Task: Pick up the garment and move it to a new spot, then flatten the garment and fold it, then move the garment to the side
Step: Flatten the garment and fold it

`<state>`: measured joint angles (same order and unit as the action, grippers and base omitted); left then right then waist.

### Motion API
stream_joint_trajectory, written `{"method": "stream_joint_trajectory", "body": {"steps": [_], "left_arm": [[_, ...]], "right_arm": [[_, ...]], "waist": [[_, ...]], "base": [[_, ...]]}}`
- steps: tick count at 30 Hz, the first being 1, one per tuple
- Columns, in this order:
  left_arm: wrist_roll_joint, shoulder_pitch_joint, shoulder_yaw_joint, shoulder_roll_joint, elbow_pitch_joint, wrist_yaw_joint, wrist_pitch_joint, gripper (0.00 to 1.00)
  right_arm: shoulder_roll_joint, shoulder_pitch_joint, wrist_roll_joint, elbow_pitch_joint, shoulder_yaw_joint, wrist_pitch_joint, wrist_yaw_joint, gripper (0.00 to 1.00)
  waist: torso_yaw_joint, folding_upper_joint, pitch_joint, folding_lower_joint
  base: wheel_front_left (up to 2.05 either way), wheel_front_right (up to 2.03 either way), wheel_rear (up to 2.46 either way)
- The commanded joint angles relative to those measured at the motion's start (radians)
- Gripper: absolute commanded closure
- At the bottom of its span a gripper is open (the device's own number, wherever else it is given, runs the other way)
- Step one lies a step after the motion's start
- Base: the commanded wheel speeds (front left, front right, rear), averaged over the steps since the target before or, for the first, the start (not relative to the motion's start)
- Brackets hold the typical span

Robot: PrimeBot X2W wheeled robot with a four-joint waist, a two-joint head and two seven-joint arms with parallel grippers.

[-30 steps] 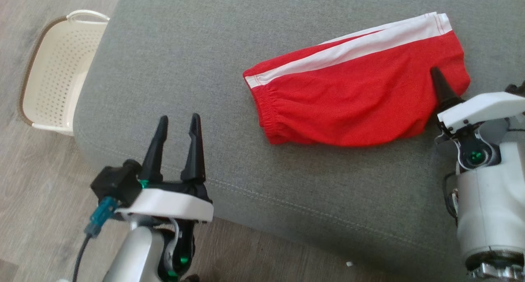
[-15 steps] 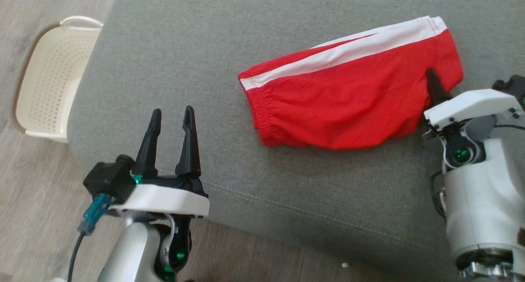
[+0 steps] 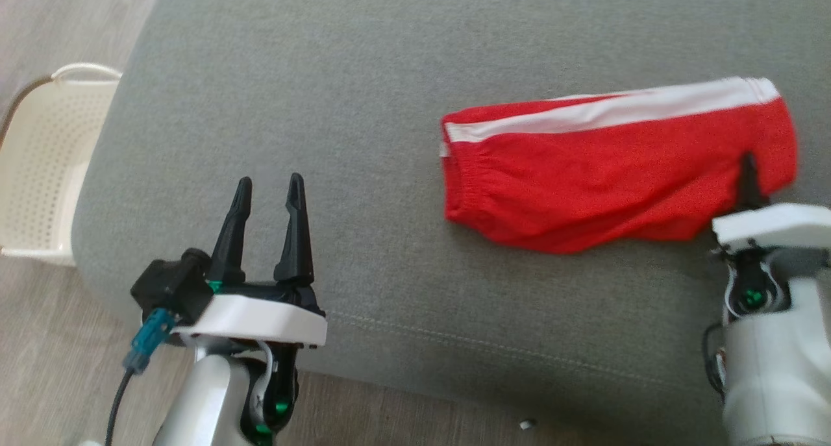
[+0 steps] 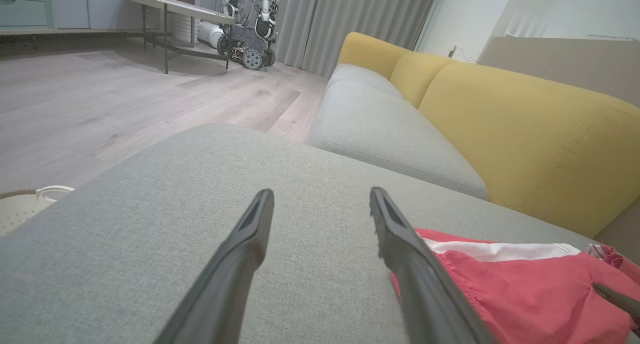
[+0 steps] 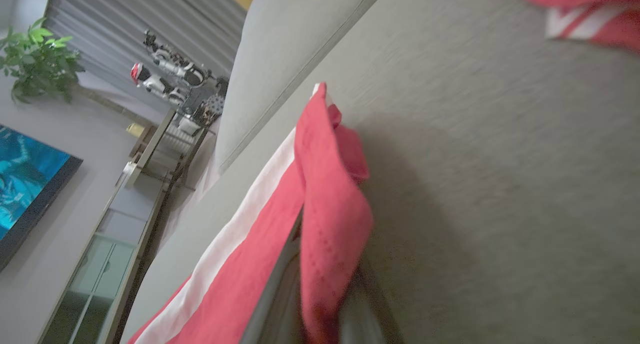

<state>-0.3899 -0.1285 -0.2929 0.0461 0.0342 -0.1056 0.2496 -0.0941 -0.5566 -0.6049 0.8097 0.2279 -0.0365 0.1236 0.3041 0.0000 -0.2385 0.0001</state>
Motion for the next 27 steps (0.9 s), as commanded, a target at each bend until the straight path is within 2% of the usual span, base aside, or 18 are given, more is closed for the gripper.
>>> {"method": "stream_joint_trajectory", "body": {"steps": [1, 9, 14, 22, 27], "left_arm": [[0.009, -0.015, 0.037, 0.004, -0.03, 0.001, 0.012, 0.0], [0.018, 0.0, 0.05, 0.004, -0.021, 0.009, 0.012, 0.0], [0.022, 0.005, 0.052, 0.004, -0.016, 0.014, 0.012, 0.0], [0.02, -0.002, 0.044, 0.004, -0.018, 0.015, 0.012, 0.0], [0.015, -0.001, 0.042, 0.004, -0.012, 0.013, 0.012, 0.0]], "right_arm": [[-0.005, 0.008, 0.011, -0.041, -0.002, 0.023, 0.007, 1.0], [0.014, 0.101, 0.077, -0.083, 0.112, 0.059, 0.007, 1.0], [0.032, 0.125, 0.13, -0.103, 0.146, 0.047, 0.007, 1.0], [0.042, 0.09, 0.227, -0.118, 0.12, 0.069, 0.007, 1.0], [0.043, 0.068, 0.234, -0.151, 0.032, 0.107, 0.007, 1.0]], "waist": [[-0.015, 0.0, 0.013, -0.0001], [-0.051, 0.0, 0.048, -0.0001], [-0.066, 0.0, 0.061, -0.0001], [-0.064, 0.0, 0.053, -0.0001], [-0.043, 0.0, 0.057, -0.0001]], "base": [[0.0, 0.0, 0.0], [0.0, 0.0, 0.0], [0.0, 0.0, 0.0], [0.0, 0.0, 0.0], [0.0, 0.0, 0.0]]}}
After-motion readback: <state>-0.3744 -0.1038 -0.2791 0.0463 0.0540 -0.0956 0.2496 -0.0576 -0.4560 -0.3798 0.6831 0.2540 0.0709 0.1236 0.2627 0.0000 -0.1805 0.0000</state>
